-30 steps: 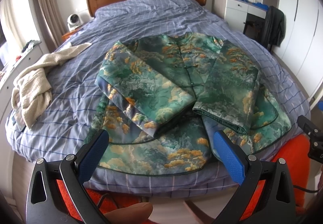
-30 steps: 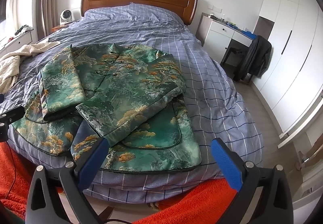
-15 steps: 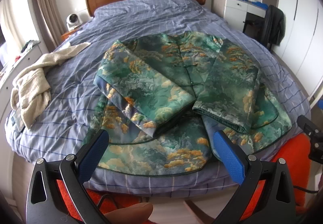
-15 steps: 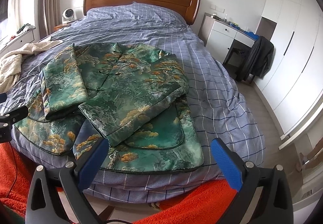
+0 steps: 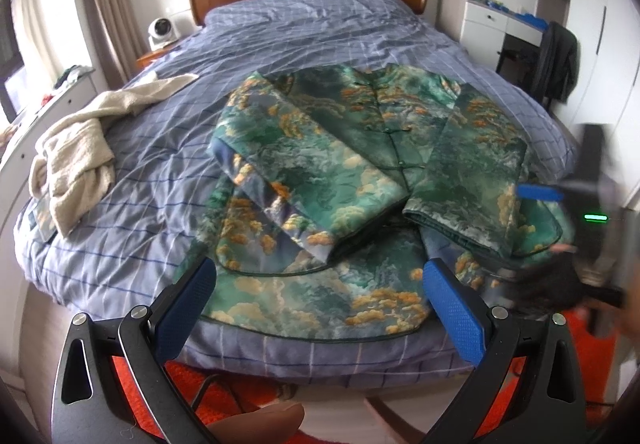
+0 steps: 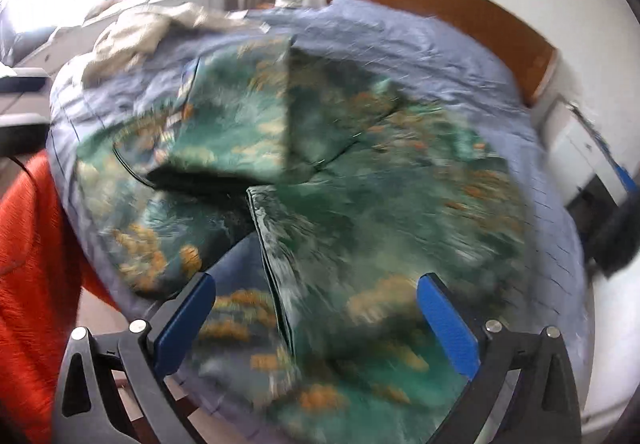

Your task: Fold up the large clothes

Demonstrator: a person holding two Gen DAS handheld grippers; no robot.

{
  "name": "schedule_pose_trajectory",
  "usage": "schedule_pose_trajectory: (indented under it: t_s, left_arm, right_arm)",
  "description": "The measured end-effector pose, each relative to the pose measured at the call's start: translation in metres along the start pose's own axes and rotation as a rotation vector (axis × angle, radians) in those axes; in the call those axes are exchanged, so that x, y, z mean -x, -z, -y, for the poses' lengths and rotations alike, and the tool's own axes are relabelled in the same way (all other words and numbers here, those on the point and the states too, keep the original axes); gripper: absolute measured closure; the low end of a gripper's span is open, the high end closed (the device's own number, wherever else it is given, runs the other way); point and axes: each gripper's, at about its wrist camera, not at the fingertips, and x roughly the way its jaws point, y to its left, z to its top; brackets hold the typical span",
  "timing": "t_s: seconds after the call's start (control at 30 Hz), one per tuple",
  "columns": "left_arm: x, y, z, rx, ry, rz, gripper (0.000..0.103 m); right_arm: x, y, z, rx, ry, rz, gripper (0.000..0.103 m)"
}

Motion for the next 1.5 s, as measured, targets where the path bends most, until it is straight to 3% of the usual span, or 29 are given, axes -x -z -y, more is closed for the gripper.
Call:
schedule_pose_trajectory:
  t_s: [0.1, 0.17, 0.23, 0.37, 0.47, 0.57, 0.63, 0.67, 0.7, 0.73, 0.8, 0.83, 0.93, 1.1, 1.2, 1.3, 1.37, 1.4, 1.43, 1.47, 1.5]
  left_arm:
    - [0.0, 0.004, -0.011, 0.029, -0.023, -0.001, 0.0]
    - [-0.002, 0.007, -0.018, 0.043, -0.041, -0.005, 0.0]
    - [-0.007, 0.011, -0.022, 0.045, -0.059, -0.014, 0.0]
    - [-0.017, 0.011, -0.025, 0.013, -0.036, -0.024, 0.0]
    - [-0.021, 0.005, -0.021, -0.027, -0.014, -0.013, 0.0]
    - [-0.025, -0.005, -0.018, -0.068, -0.012, 0.003, 0.0]
    - [-0.029, -0.012, -0.02, -0.076, -0.025, 0.024, 0.0]
    - [-0.032, -0.015, -0.021, -0.084, -0.028, 0.026, 0.0]
    - [-0.036, -0.018, -0.022, -0.093, -0.03, 0.025, 0.0]
    - [-0.041, -0.022, -0.025, -0.106, -0.03, 0.018, 0.0]
    - [-0.052, -0.029, -0.032, -0.136, -0.025, -0.011, 0.0]
    - [-0.056, -0.033, -0.035, -0.156, -0.019, -0.024, 0.0]
    - [-0.067, -0.04, -0.035, -0.261, 0.047, -0.06, 0.0]
    - [-0.114, -0.036, 0.007, -0.549, 0.186, -0.13, 0.0]
    - [-0.159, -0.024, 0.033, -0.67, 0.218, -0.199, 0.0]
    - [-0.194, -0.02, 0.038, -0.696, 0.206, -0.249, 0.004]
    - [-0.201, -0.027, 0.029, -0.631, 0.273, -0.251, 0.025]
    - [-0.201, -0.034, 0.023, -0.585, 0.298, -0.254, 0.049]
    - [-0.198, -0.042, 0.015, -0.534, 0.338, -0.266, 0.081]
    - [-0.195, -0.05, 0.008, -0.484, 0.38, -0.283, 0.091]
    - [-0.19, -0.058, -0.002, -0.425, 0.408, -0.282, 0.092]
  right_arm:
    - [-0.049, 0.0, -0.002, 0.022, 0.041, -0.069, 0.004]
    - [-0.067, 0.005, 0.006, -0.023, 0.041, -0.107, 0.028]
    - [-0.052, 0.005, 0.016, -0.096, 0.003, -0.07, 0.09]
    - [0.026, -0.002, 0.059, -0.277, 0.007, 0.07, 0.09]
    - [0.101, 0.0, 0.12, -0.373, 0.146, 0.189, 0.09]
    - [0.162, 0.018, 0.198, -0.443, 0.387, 0.247, 0.09]
    - [0.176, 0.033, 0.244, -0.478, 0.517, 0.218, 0.086]
    - [0.176, 0.046, 0.273, -0.497, 0.592, 0.172, 0.079]
    - [0.17, 0.052, 0.293, -0.505, 0.644, 0.13, 0.058]
    - [0.165, 0.066, 0.315, -0.52, 0.724, 0.074, 0.05]
    - [0.157, 0.101, 0.348, -0.569, 0.915, -0.05, 0.051]
    - [0.158, 0.112, 0.351, -0.604, 0.929, -0.068, 0.051]
    - [0.176, 0.146, 0.313, -0.767, 0.808, 0.039, 0.05]
    - [0.158, 0.169, 0.199, -0.816, 0.58, 0.093, 0.048]
    - [0.138, 0.167, 0.153, -0.843, 0.467, 0.081, 0.048]
    - [0.123, 0.144, 0.125, -0.819, 0.372, 0.1, 0.048]
    - [0.123, 0.121, 0.113, -0.775, 0.325, 0.137, 0.048]
    - [0.125, 0.113, 0.108, -0.756, 0.311, 0.151, 0.048]
    - [0.127, 0.106, 0.105, -0.74, 0.304, 0.164, 0.047]
    - [0.125, 0.095, 0.107, -0.728, 0.3, 0.176, 0.047]
    - [0.127, 0.09, 0.105, -0.716, 0.289, 0.189, 0.047]
